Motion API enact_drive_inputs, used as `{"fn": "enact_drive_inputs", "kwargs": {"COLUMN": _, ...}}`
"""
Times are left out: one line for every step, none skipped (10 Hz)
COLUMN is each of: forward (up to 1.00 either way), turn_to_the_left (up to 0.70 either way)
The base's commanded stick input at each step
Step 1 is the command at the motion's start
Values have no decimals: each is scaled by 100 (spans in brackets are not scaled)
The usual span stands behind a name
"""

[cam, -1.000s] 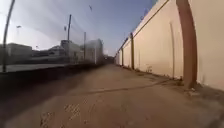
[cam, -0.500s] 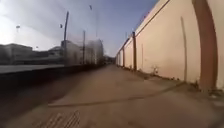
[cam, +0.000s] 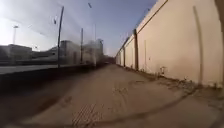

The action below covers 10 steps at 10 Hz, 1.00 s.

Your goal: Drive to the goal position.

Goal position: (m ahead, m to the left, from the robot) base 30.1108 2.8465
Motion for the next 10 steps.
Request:
{"fn": "enact_drive_inputs", "kwargs": {"forward": 100, "turn_to_the_left": 0}}
{"fn": "enact_drive_inputs", "kwargs": {"forward": 100, "turn_to_the_left": 0}}
{"fn": "enact_drive_inputs", "kwargs": {"forward": 100, "turn_to_the_left": 0}}
{"fn": "enact_drive_inputs", "kwargs": {"forward": 100, "turn_to_the_left": 0}}
{"fn": "enact_drive_inputs", "kwargs": {"forward": 100, "turn_to_the_left": 0}}
{"fn": "enact_drive_inputs", "kwargs": {"forward": 100, "turn_to_the_left": 0}}
{"fn": "enact_drive_inputs", "kwargs": {"forward": 100, "turn_to_the_left": 0}}
{"fn": "enact_drive_inputs", "kwargs": {"forward": 100, "turn_to_the_left": 0}}
{"fn": "enact_drive_inputs", "kwargs": {"forward": 100, "turn_to_the_left": 0}}
{"fn": "enact_drive_inputs", "kwargs": {"forward": 100, "turn_to_the_left": 0}}
